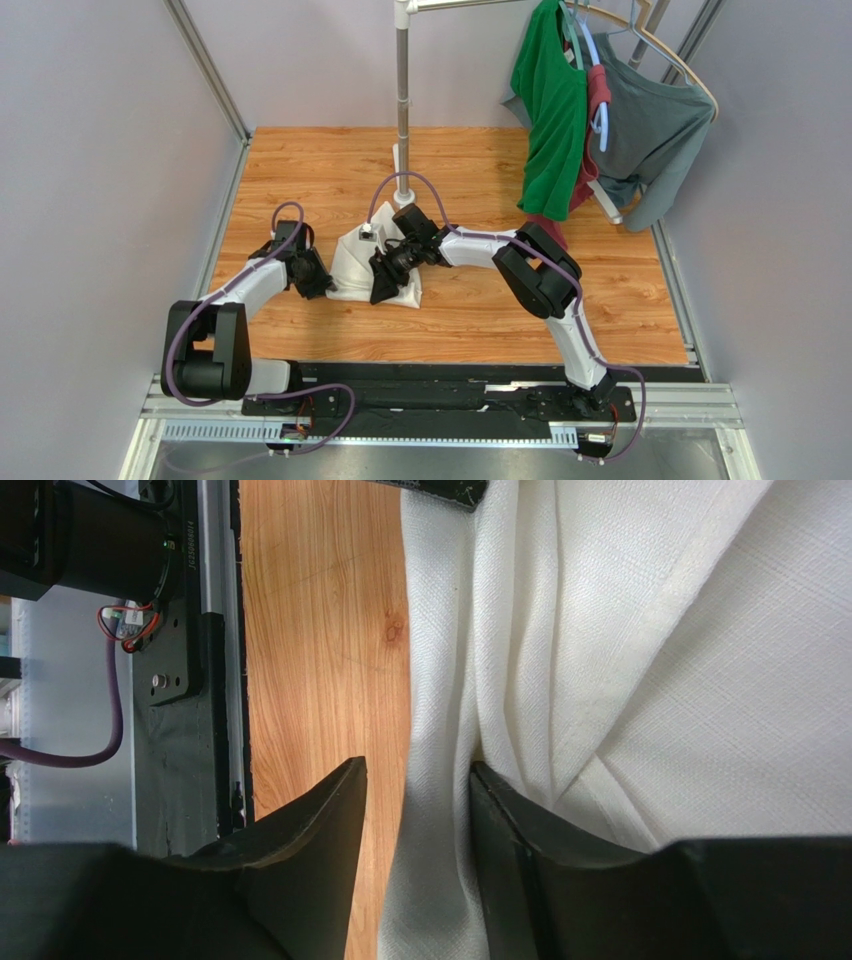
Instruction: Fold the napkin, place the utensils inside, and roll it up
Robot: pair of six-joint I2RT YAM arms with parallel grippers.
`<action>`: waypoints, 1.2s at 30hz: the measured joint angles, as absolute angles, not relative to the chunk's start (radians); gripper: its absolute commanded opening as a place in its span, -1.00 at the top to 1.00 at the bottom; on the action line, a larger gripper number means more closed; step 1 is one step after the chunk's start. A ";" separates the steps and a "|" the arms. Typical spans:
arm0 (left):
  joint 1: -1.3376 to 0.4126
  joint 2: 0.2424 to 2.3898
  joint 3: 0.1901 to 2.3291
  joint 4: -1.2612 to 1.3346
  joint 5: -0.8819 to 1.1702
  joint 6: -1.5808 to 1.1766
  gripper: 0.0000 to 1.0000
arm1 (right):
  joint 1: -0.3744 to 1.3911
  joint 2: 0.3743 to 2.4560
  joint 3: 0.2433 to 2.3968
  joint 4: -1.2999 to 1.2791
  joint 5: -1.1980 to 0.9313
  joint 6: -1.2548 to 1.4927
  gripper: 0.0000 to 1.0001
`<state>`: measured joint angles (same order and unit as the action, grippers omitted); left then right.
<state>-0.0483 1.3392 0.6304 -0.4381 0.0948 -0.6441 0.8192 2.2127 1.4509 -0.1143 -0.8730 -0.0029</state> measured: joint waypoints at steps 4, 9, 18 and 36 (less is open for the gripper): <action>-0.048 1.347 0.638 -0.446 0.096 -0.643 0.35 | 0.821 2.168 1.450 -0.173 -0.817 -0.008 -0.15; -0.048 1.355 0.645 -0.453 0.096 -0.640 0.35 | 0.836 2.085 1.443 -0.229 -0.690 -0.051 -0.16; -0.048 1.359 0.649 -0.456 0.095 -0.638 0.35 | 0.999 1.972 1.372 -0.155 -0.487 -0.133 -0.16; -0.048 1.359 0.649 -0.456 0.095 -0.637 0.35 | 1.018 2.044 1.360 -0.105 -0.374 -0.191 -0.10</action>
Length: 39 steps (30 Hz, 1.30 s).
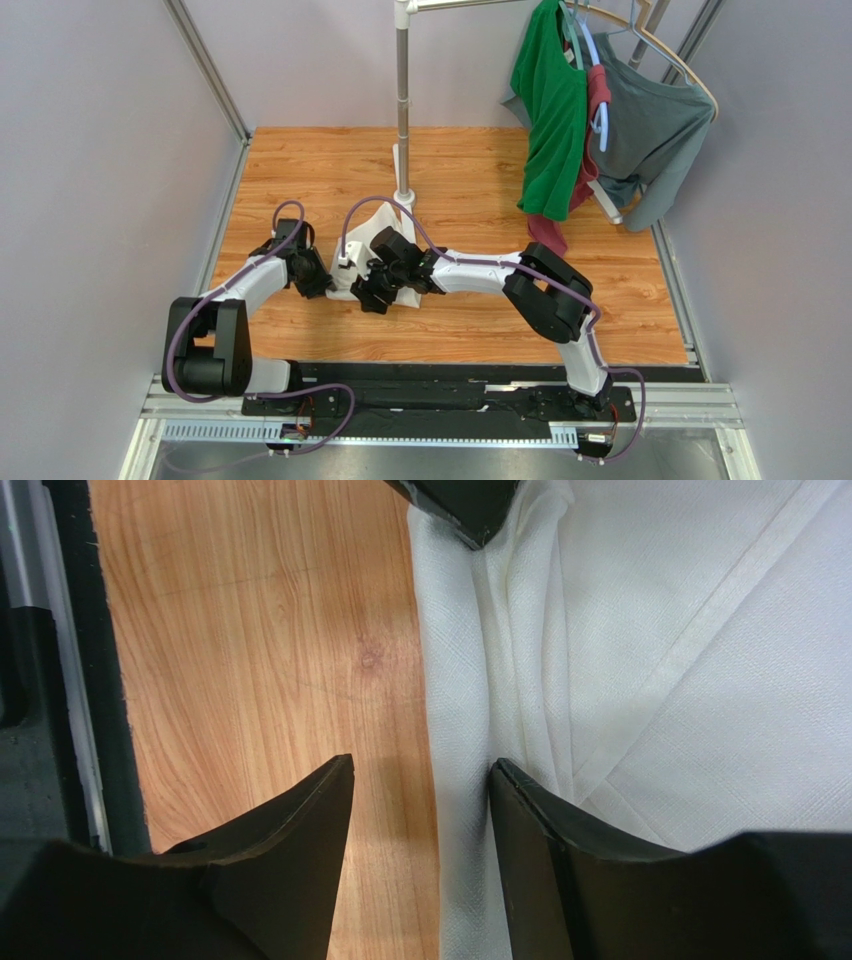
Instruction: Fold the napkin, place the utensils inside, and roll it up
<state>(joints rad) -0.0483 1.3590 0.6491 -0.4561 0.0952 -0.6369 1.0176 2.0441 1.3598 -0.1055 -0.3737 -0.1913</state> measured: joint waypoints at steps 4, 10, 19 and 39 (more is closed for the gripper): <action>-0.048 1.359 0.649 -0.456 0.096 -0.636 0.35 | 1.018 2.064 1.359 -0.106 -0.361 -0.199 -0.05; -0.048 1.359 0.649 -0.456 0.095 -0.636 0.33 | 1.018 2.078 1.359 -0.086 -0.327 -0.202 0.13; -0.048 1.359 0.649 -0.453 0.096 -0.633 0.18 | 1.030 2.071 1.297 0.031 -0.203 -0.186 0.37; -0.045 1.143 0.649 -0.498 0.036 -0.622 -0.36 | 1.034 2.061 1.296 0.003 -0.235 -0.090 1.00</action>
<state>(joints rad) -0.0448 1.1435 0.6491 -0.4980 0.0357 -0.6224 1.0336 2.0613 1.2961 0.0032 -0.2348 -0.0898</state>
